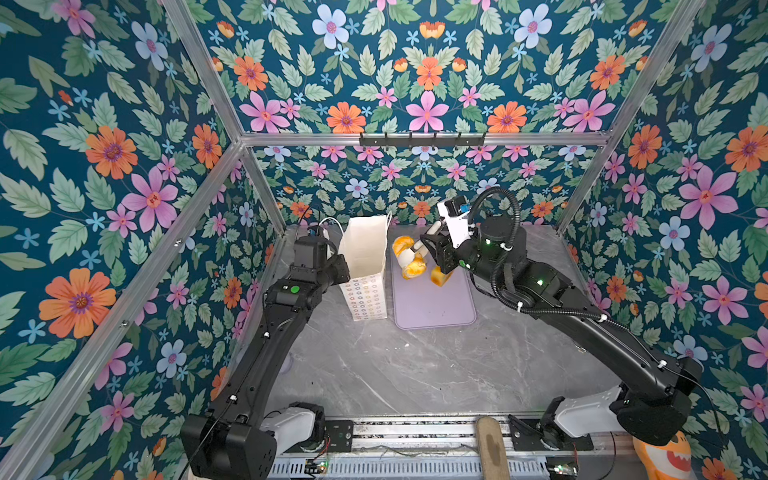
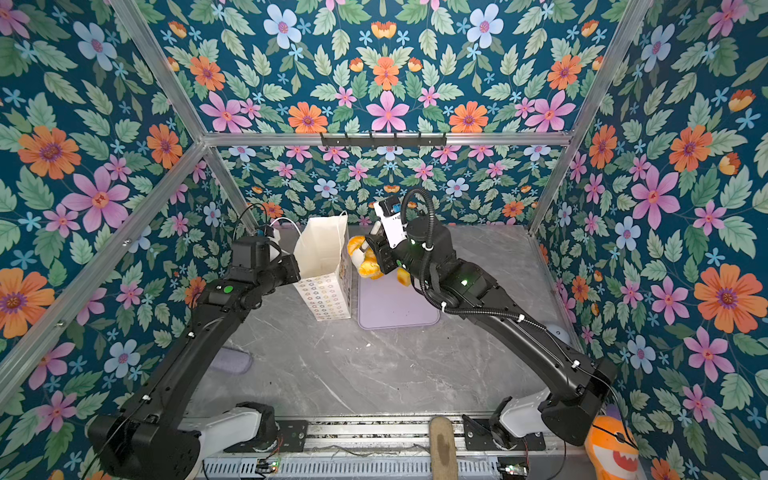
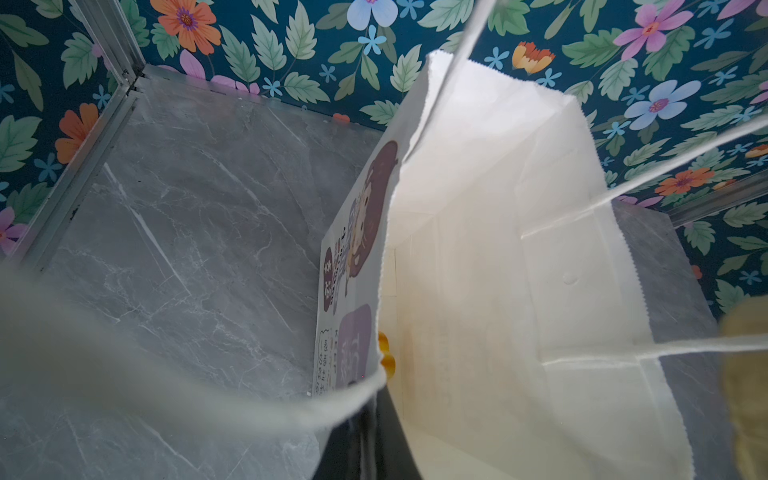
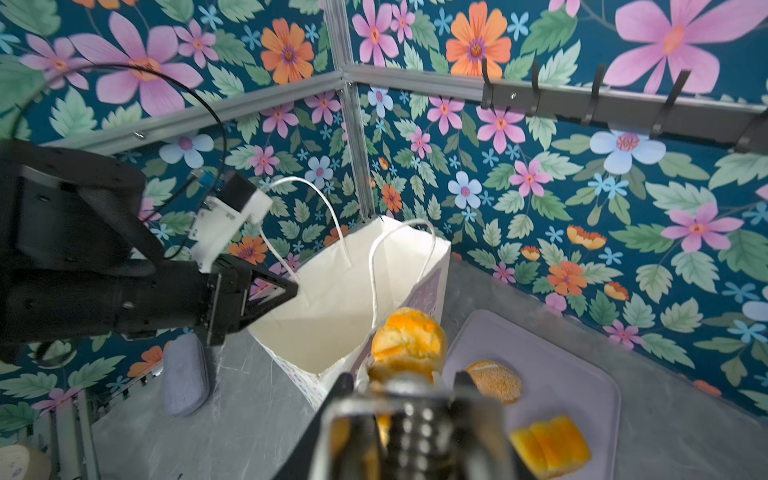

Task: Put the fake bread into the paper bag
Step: 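Lift the orange swirl bun in the tongs and carry it to the bag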

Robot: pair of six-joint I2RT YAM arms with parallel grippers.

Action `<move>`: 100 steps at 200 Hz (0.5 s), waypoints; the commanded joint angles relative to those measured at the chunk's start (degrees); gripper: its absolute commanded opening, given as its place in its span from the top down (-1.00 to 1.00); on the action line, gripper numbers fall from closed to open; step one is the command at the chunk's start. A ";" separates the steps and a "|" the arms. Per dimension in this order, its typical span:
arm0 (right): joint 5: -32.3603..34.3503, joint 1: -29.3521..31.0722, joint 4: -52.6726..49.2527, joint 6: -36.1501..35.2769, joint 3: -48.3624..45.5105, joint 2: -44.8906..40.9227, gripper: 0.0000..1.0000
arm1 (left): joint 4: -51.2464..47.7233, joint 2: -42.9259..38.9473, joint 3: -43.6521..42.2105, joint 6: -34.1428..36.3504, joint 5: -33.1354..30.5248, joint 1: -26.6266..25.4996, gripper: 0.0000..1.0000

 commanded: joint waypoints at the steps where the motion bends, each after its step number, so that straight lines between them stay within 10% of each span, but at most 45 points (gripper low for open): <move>1: -4.39 0.05 2.13 -1.66 2.97 0.44 0.24 | 0.69 0.28 0.47 -0.07 1.16 -0.04 0.80; 100: -9.00 3.57 -2.41 -1.12 30.06 17.98 0.23 | -0.95 2.37 3.24 -2.57 0.10 -0.20 0.81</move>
